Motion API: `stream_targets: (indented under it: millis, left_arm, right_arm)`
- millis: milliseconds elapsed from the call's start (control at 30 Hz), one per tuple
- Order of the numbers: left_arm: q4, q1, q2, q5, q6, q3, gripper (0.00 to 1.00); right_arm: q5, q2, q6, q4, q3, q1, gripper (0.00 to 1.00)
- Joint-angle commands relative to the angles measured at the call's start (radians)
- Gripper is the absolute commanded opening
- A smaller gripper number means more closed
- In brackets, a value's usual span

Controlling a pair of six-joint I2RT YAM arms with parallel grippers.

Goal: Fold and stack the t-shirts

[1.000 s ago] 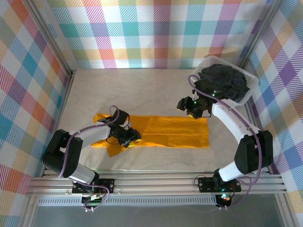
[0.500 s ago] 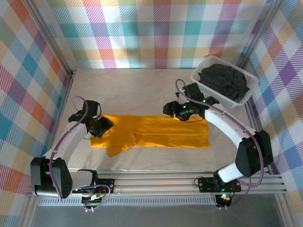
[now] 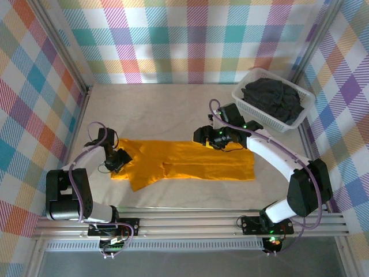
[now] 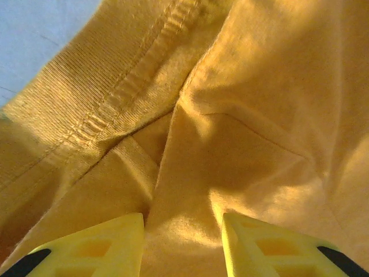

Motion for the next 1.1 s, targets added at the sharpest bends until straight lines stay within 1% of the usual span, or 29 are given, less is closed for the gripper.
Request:
stream_targets:
  millis: [0, 200, 300, 467, 767, 800, 867, 1067]
  left_arm:
    - [0.042, 0.015, 0.012, 0.027, 0.044, -0.030, 0.41]
    - [0.024, 0.013, 0.004, 0.014, 0.061, -0.034, 0.41]
    - [0.051, 0.015, -0.012, 0.053, 0.052, -0.047, 0.41]
    - [0.085, 0.013, -0.048, 0.102, 0.031, -0.047, 0.31]
    - [0.023, 0.009, -0.070, 0.092, 0.049, -0.011, 0.14]
    - [0.023, 0.009, -0.070, 0.091, 0.049, -0.011, 0.11]
    - [0.017, 0.006, -0.065, 0.085, 0.049, -0.009, 0.00]
    - [-0.032, 0.004, -0.067, 0.045, 0.030, 0.032, 0.00]
  right_arm:
    - [-0.024, -0.025, 0.005, 0.016, 0.000, 0.001, 0.63]
    - [-0.023, 0.005, 0.002, 0.008, 0.032, 0.001, 0.63]
    - [-0.021, 0.017, 0.004, 0.009, 0.044, 0.001, 0.63]
    - [-0.018, 0.032, 0.007, 0.006, 0.051, 0.001, 0.63]
    - [-0.006, 0.041, 0.007, -0.003, 0.052, 0.001, 0.62]
    - [-0.004, 0.044, 0.007, -0.005, 0.055, 0.001, 0.62]
    - [-0.001, 0.049, 0.007, -0.009, 0.061, 0.001, 0.62]
    - [0.006, 0.061, 0.001, -0.028, 0.080, 0.001, 0.62]
